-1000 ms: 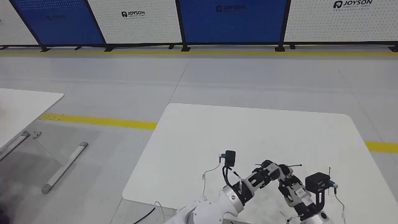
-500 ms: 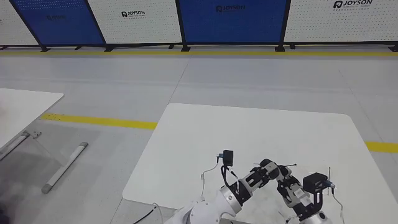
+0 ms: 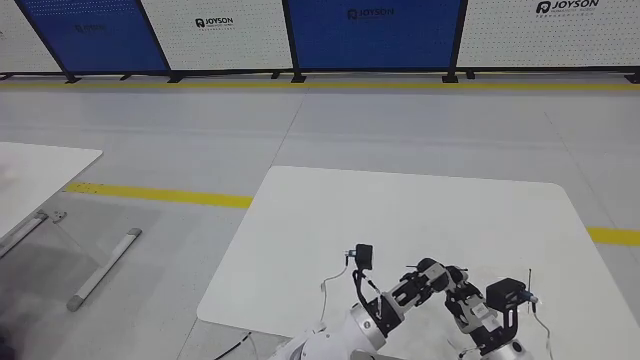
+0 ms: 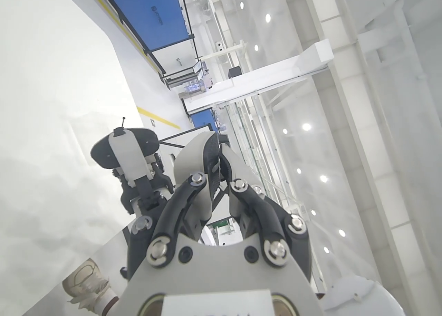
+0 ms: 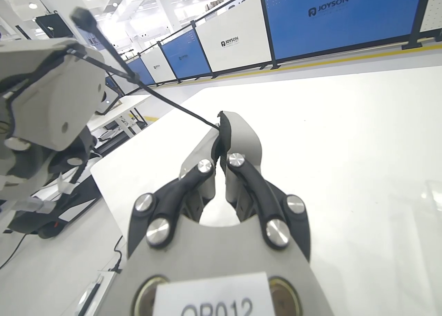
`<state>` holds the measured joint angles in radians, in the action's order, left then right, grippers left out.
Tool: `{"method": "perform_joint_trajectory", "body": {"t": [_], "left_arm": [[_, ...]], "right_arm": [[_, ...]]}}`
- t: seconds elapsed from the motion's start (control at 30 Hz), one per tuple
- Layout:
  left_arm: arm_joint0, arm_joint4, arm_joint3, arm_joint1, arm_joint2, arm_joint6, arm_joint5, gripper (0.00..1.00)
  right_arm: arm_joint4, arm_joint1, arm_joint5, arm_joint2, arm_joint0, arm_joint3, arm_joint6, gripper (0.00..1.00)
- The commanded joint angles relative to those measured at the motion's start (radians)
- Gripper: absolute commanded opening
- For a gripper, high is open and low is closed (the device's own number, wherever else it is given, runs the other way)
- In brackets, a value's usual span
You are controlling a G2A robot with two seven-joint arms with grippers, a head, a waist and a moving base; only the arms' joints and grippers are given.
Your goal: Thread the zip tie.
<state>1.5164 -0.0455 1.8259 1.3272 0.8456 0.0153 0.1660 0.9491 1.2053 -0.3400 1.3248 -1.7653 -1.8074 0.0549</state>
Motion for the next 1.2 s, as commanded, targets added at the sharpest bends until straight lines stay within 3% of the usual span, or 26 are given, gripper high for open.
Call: {"method": "perform_joint_trajectory", "body": {"t": [0.0,0.27,1.03,1.07,1.13,1.17], "left_arm": [[0.004,0.003,0.005,0.0,-0.002,-0.006,0.0,0.0],[0.02,0.021,0.029,-0.003,-0.006,-0.004,0.017,0.0],[0.04,0.071,0.062,-0.01,-0.014,-0.011,0.013,0.0],[0.039,0.069,0.058,-0.01,-0.012,-0.021,0.005,0.0],[0.031,0.048,0.047,-0.007,-0.008,-0.037,-0.017,0.0],[0.026,0.042,0.042,-0.006,-0.007,-0.042,-0.022,0.0]], "right_arm": [[0.001,-0.001,0.0,0.0,0.0,0.0,0.001,0.0],[0.005,-0.004,0.0,0.001,0.001,0.0,0.0,0.0],[-0.004,-0.01,0.0,-0.009,0.01,0.008,0.003,0.0],[-0.008,-0.01,0.0,-0.01,0.011,0.009,0.003,0.05],[-0.02,-0.011,0.0,-0.011,0.012,0.009,0.008,1.0],[-0.026,-0.012,0.0,-0.011,0.012,0.009,0.011,1.0]]}}
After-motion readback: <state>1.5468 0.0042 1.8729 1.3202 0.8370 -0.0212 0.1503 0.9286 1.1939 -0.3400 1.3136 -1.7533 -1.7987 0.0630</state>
